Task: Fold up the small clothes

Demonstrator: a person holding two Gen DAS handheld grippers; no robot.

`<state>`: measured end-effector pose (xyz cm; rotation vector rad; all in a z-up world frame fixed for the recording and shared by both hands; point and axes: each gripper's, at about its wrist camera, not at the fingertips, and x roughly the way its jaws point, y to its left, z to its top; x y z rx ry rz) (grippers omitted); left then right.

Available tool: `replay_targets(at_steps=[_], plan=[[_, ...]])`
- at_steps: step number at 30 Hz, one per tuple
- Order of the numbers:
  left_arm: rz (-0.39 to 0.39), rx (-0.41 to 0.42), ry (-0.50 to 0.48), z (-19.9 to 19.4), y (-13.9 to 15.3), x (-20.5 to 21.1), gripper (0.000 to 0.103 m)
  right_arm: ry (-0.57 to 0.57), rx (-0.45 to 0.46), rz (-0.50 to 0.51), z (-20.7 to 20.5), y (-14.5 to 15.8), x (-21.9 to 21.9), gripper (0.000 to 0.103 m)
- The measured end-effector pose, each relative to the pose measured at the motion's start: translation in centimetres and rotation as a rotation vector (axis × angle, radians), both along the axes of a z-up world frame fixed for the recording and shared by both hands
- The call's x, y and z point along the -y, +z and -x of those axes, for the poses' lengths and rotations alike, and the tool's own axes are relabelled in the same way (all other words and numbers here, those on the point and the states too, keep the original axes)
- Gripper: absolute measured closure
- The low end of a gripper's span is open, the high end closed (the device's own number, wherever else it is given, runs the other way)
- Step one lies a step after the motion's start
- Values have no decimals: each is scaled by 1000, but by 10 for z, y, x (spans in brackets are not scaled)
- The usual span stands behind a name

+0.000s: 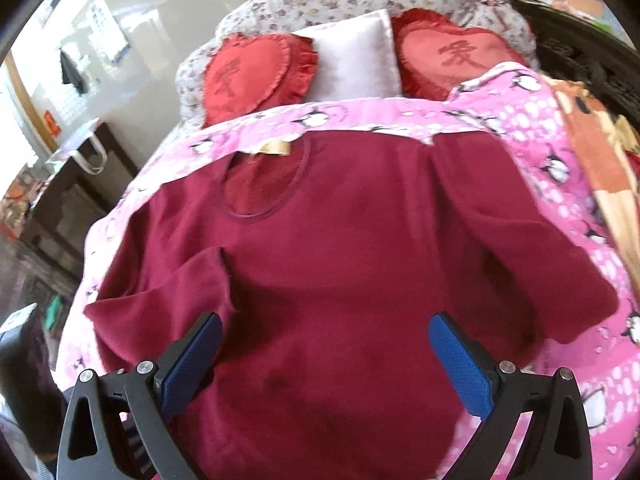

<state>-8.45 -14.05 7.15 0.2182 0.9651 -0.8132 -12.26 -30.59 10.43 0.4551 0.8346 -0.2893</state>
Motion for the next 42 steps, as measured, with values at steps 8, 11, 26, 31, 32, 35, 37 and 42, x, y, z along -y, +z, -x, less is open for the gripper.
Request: replay_targets(at_steps=[8,11,26,31,32,35,37,42], plan=[[-35,203,144,-5,31,-100,51,127,2,39,-34,-9,-36,1],[-63,210,210,-21,26,-118,51,174,-1,70,-61,-13,-46,1],[-28,112,379,-58,6,-131,51,111,183,119,-39,44,16,98],[-26,90,368,-59,0,-114,51,-75,22,167,-15,23,70,98],[-26,91,361,-58,0,-110,51,-106,-28,173,-16,11,78,98],[-31,99,347,-58,0,-102,51,-150,-159,165,-18,-19,93,94],[-51,114,334,-59,-2,-96,51,-154,-149,204,-16,-12,85,78],[-95,95,334,-73,-18,-88,51,-23,17,312,-19,34,35,25]])
